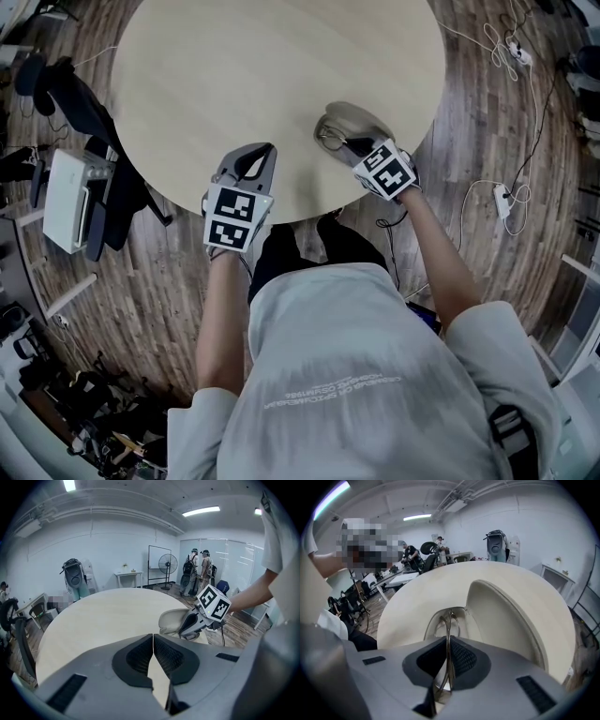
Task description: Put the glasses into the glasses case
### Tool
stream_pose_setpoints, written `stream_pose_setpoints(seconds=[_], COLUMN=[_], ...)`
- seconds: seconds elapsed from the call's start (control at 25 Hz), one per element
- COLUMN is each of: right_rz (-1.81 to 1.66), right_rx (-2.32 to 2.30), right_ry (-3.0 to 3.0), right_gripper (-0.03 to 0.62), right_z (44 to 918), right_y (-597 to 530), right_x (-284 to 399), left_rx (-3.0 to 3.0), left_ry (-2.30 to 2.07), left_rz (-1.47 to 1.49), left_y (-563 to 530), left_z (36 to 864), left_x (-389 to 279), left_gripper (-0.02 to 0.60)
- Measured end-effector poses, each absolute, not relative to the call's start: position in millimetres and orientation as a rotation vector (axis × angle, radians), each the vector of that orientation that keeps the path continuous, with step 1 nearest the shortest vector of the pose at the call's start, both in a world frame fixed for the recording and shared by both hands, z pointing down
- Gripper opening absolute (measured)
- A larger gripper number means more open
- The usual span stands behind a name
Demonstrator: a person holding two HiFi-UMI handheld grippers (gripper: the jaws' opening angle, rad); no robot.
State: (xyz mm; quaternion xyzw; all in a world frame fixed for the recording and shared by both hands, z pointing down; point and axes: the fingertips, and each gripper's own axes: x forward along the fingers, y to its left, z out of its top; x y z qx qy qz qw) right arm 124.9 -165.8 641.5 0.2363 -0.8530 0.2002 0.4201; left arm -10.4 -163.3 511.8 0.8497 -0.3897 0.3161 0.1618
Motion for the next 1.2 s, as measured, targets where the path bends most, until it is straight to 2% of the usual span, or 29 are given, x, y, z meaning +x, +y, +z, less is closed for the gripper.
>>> stream_pose_setpoints(seconds=[0.2,0.44,0.76,1.08,1.16,1.2], right_rz=[0.421,0.47,0.432,0.359,0.337,0.324], right_rx=[0.585,0.586,0.656,0.738,0.759,0.765], right_ry=[-2.072,-2.068,-2.034,-2.071,-2.055,-2.045], right_gripper=[0.029,0.11,0.158,0.129,0.082,0.036], right_z=[648,643,641,627,627,628], right_y=[-164,-158,-159,-165,-167,-168], right_x=[125,127,132,130,134,136], left_rx=[2.439,2.475,2.499,2.501,2.501,2.5], left_ry=[-1.081,-1.039,-1.005,-0.99,-0.989,-0.988], left_rz=[0.911,0.907,0.906,0.896,0.896,0.896], left_y=[-165,-167,-166,-161,-160,-159], left_z=[510,507,506,508,508,509], left_x=[-16,-18,-28,-31,-30,-30], left_gripper=[0.015,0.015,0.015,0.015,0.015,0.015])
